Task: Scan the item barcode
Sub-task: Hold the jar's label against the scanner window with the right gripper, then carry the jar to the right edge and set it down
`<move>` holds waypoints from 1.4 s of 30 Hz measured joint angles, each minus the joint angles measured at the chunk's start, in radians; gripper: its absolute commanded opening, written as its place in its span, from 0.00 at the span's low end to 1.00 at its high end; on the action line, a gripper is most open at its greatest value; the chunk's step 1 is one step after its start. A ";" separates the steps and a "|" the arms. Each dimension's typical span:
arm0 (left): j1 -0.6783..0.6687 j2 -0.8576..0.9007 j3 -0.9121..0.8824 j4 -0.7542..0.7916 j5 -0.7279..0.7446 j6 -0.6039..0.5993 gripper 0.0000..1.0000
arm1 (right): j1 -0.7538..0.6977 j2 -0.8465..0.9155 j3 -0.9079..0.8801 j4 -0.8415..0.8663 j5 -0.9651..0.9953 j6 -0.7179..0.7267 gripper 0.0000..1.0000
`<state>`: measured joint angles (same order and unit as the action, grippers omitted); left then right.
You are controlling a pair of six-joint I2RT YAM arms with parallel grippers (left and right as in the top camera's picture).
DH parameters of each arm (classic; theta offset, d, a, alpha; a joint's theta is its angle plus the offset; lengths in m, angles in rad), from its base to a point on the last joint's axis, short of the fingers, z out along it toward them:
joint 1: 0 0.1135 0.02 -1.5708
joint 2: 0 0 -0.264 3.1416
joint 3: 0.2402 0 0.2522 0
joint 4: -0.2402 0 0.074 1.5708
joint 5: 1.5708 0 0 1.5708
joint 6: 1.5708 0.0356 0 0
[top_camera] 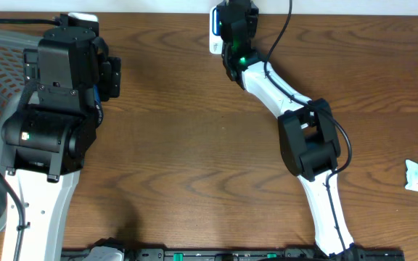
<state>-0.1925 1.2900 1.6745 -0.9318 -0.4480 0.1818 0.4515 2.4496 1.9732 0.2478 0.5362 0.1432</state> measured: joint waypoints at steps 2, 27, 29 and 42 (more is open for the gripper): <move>0.000 0.000 0.000 0.000 0.000 0.000 0.98 | 0.003 0.016 0.000 0.043 0.001 -0.023 0.46; 0.000 0.000 0.000 0.000 0.000 0.000 0.98 | 0.042 0.133 -0.008 0.198 0.154 -0.231 0.49; 0.000 0.000 0.000 0.000 0.000 0.000 0.98 | 0.050 0.113 -0.010 0.106 0.179 -0.243 0.48; 0.000 0.001 0.000 0.000 0.000 0.000 0.98 | 0.002 -0.401 -0.002 -0.967 0.191 -0.043 0.51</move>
<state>-0.1921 1.2907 1.6745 -0.9318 -0.4480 0.1822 0.4534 2.0483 1.9717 -0.7197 0.7273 0.1005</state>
